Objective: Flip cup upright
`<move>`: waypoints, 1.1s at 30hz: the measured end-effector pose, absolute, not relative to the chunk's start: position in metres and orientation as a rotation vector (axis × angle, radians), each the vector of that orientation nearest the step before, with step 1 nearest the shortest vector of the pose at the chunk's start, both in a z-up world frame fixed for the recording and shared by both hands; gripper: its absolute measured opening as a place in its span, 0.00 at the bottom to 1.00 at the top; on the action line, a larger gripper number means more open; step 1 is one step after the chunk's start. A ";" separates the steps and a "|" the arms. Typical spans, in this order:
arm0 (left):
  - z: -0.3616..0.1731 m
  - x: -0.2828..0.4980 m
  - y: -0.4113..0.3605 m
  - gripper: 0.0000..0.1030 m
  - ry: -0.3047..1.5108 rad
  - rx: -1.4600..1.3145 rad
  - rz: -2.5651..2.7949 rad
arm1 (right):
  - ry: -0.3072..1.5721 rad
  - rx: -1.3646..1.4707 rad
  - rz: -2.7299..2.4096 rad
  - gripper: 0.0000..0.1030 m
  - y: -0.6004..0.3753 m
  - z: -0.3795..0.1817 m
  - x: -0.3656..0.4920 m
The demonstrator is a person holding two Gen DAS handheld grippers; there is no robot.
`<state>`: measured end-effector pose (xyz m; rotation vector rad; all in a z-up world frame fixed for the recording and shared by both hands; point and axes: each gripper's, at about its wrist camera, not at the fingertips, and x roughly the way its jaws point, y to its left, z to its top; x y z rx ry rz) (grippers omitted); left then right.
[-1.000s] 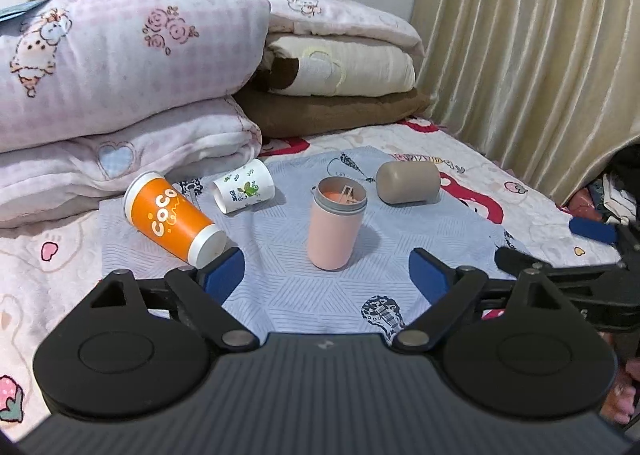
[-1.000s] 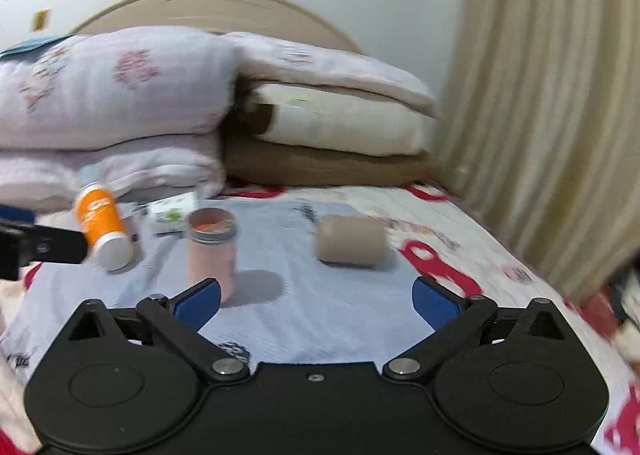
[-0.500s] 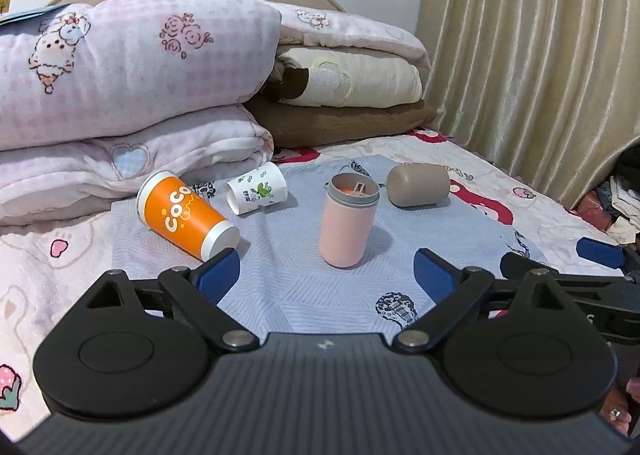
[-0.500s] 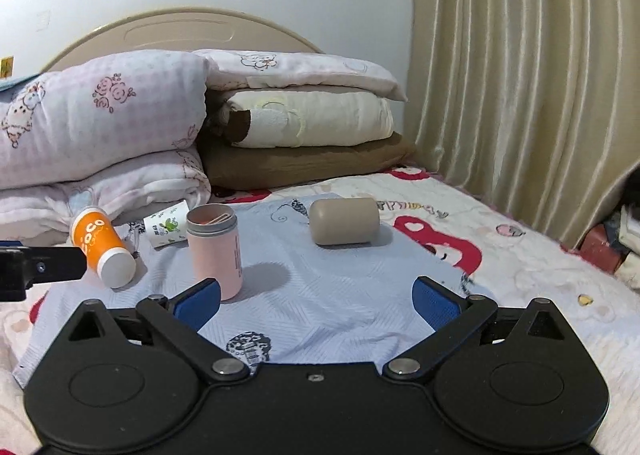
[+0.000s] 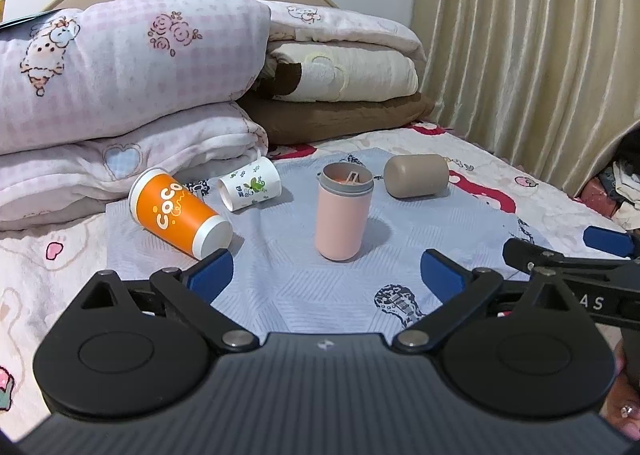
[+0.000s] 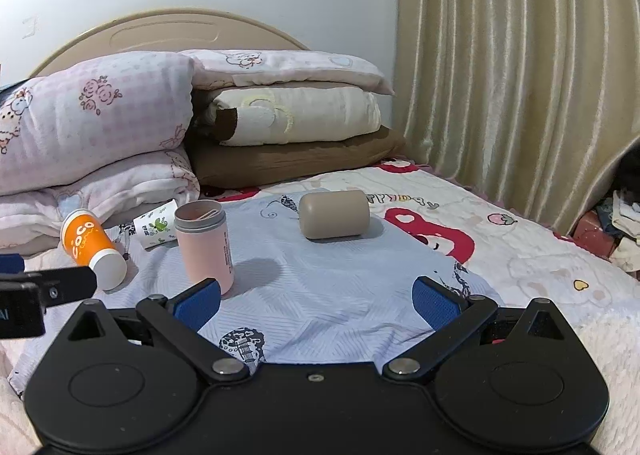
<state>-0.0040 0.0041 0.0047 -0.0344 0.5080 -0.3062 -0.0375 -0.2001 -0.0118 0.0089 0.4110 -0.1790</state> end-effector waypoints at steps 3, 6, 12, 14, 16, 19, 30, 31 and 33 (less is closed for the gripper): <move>0.003 -0.002 0.004 0.99 0.521 -0.031 -0.297 | 0.408 0.004 -0.178 1.00 -0.199 -0.012 -0.038; 0.001 -0.001 0.006 0.99 0.534 -0.031 -0.282 | 0.404 -0.001 -0.173 1.00 -0.199 -0.013 -0.039; -0.001 -0.002 0.010 1.00 0.548 -0.017 -0.260 | 0.402 -0.003 -0.162 1.00 -0.197 -0.013 -0.039; -0.001 -0.002 0.010 1.00 0.552 -0.016 -0.254 | 0.404 0.001 -0.154 1.00 -0.196 -0.013 -0.040; -0.001 -0.001 0.010 1.00 0.560 -0.016 -0.251 | 0.413 0.014 -0.137 1.00 -0.197 -0.013 -0.040; -0.002 0.000 0.010 1.00 0.571 -0.012 -0.246 | 0.418 0.025 -0.122 1.00 -0.197 -0.014 -0.041; -0.003 0.006 0.010 1.00 0.622 -0.006 -0.207 | 0.412 0.019 -0.121 1.00 -0.197 -0.015 -0.042; -0.004 0.007 0.010 1.00 0.629 -0.006 -0.202 | 0.413 0.019 -0.121 1.00 -0.197 -0.015 -0.042; -0.004 0.009 0.011 1.00 0.639 -0.009 -0.198 | 0.415 0.020 -0.120 1.00 -0.197 -0.015 -0.042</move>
